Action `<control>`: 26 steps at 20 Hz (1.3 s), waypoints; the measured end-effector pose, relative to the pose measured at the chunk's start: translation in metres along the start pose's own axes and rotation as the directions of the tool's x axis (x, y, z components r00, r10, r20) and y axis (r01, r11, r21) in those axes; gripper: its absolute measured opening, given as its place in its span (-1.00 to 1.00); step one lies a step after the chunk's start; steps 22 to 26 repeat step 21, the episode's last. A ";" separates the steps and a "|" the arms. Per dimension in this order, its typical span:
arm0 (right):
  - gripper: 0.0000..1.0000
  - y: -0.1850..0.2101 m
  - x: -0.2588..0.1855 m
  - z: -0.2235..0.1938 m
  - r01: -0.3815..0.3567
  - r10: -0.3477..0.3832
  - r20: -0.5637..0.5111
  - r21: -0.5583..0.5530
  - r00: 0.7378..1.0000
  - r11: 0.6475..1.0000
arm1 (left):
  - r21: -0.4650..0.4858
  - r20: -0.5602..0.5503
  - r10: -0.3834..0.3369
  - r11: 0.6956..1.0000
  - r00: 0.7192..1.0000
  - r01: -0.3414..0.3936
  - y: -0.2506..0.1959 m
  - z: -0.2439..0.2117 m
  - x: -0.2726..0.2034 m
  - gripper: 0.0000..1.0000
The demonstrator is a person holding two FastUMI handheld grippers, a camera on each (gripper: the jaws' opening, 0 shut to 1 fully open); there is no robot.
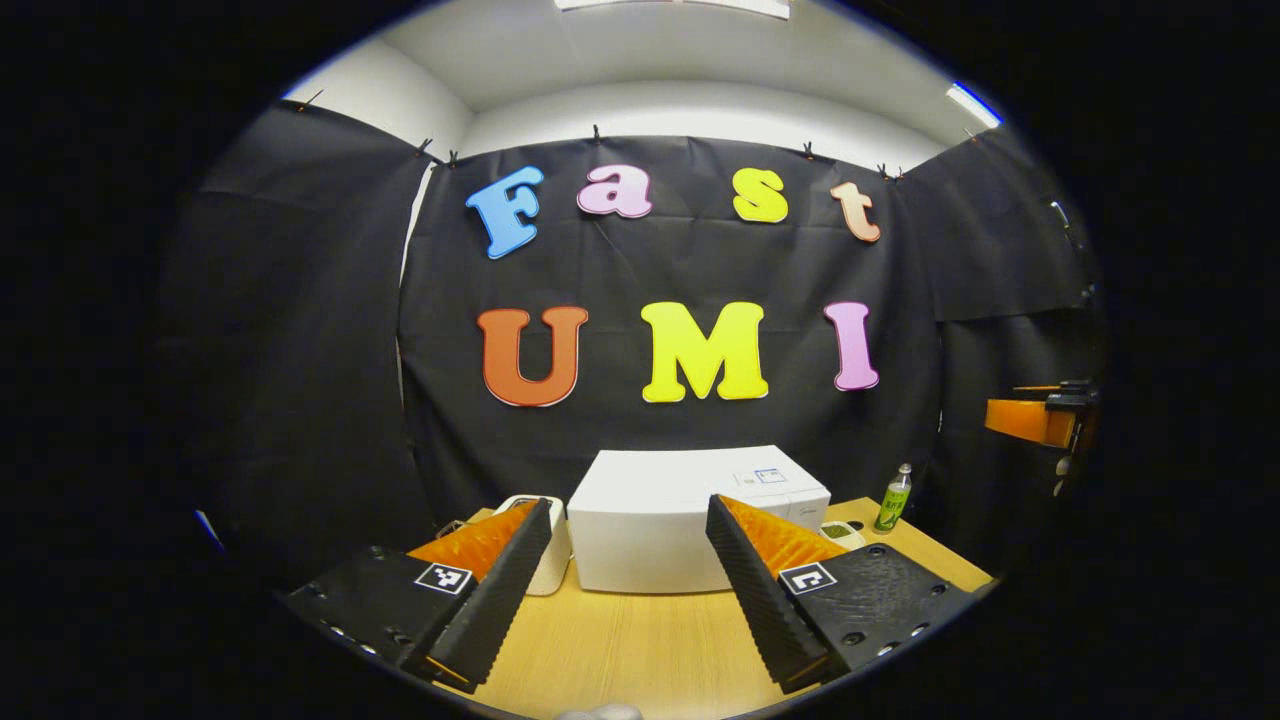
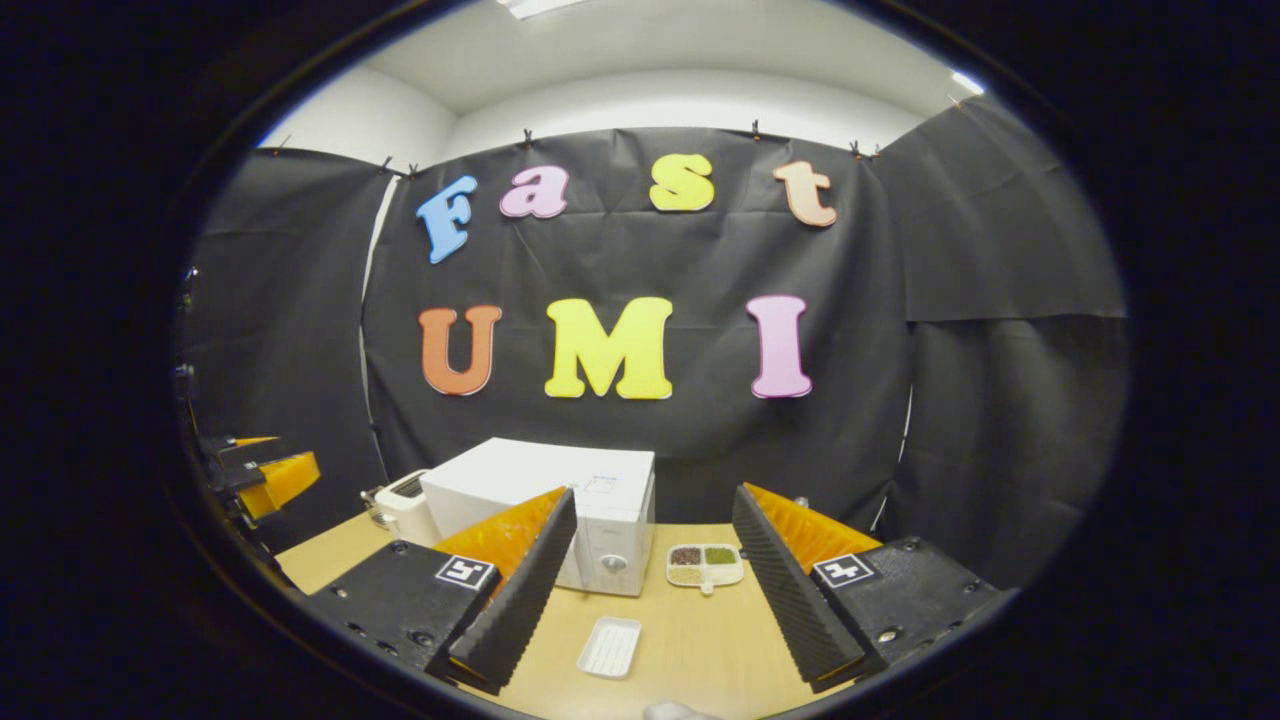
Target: Open the microwave oven with the left hand, put the food in, and close the microwave oven.
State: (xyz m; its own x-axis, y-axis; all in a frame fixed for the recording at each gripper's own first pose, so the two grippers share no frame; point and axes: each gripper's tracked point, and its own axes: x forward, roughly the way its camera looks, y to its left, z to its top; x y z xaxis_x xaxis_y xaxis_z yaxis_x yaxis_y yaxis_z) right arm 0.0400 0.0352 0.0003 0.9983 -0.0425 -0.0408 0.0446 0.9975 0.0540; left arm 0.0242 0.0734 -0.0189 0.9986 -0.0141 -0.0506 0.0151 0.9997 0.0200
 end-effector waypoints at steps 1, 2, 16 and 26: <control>0.83 0.003 -0.003 0.000 0.002 -0.002 0.002 0.008 1.000 1.000 | 0.002 0.009 -0.002 1.000 1.000 0.002 0.001 0.005 -0.004 0.91; 0.83 0.005 -0.006 0.002 0.001 -0.002 0.006 0.017 1.000 1.000 | 0.007 0.017 -0.002 1.000 1.000 0.002 0.002 0.009 -0.008 0.90; 0.82 0.005 -0.019 0.012 0.036 -0.037 0.025 0.042 0.999 0.998 | 0.009 0.071 -0.049 0.999 0.996 0.049 -0.006 0.037 -0.010 0.90; 0.82 0.005 -0.019 0.016 0.043 -0.044 0.033 0.038 0.998 0.998 | 0.007 0.071 -0.057 0.998 0.996 0.056 -0.005 0.037 -0.009 0.69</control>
